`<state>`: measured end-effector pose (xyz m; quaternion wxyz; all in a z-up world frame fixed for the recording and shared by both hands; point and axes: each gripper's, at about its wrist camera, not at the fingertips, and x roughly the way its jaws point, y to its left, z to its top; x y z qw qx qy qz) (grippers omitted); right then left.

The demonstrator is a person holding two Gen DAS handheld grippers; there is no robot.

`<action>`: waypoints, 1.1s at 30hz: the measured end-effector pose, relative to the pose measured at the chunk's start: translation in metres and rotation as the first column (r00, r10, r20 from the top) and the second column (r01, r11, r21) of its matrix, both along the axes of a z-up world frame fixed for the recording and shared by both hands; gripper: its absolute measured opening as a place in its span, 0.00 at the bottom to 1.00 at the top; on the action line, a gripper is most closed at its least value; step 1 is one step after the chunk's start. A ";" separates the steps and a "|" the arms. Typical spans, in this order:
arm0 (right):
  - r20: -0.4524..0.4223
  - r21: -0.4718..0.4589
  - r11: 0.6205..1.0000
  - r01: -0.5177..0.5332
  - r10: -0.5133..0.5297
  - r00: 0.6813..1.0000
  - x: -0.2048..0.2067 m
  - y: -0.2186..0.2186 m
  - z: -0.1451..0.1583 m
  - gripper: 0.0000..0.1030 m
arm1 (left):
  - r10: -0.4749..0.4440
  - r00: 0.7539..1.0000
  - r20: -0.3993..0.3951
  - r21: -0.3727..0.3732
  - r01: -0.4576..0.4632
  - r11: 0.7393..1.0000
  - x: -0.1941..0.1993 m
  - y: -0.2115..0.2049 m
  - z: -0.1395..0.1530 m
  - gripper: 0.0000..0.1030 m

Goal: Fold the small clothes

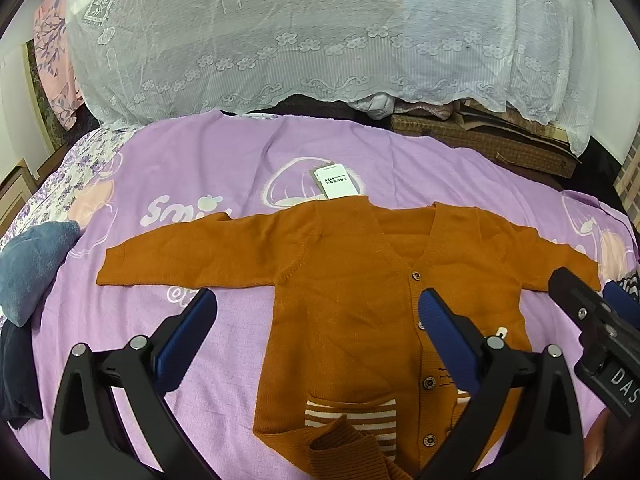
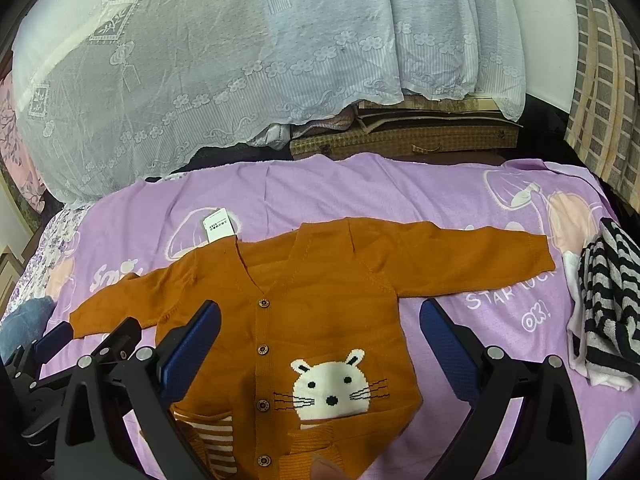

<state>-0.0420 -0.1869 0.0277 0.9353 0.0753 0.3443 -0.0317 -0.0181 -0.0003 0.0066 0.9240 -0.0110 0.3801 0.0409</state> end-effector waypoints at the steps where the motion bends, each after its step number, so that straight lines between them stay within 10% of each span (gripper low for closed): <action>1: -0.001 -0.001 1.000 0.001 -0.001 1.000 0.000 -0.001 -0.001 0.97 | 0.000 1.000 0.000 0.000 0.000 1.000 0.000 0.000 0.000 0.95; 33: -0.098 -0.038 0.998 0.048 -0.052 0.994 0.011 -0.020 -0.044 0.97 | 0.010 0.995 -0.101 -0.016 -0.012 1.000 0.021 0.007 -0.033 0.95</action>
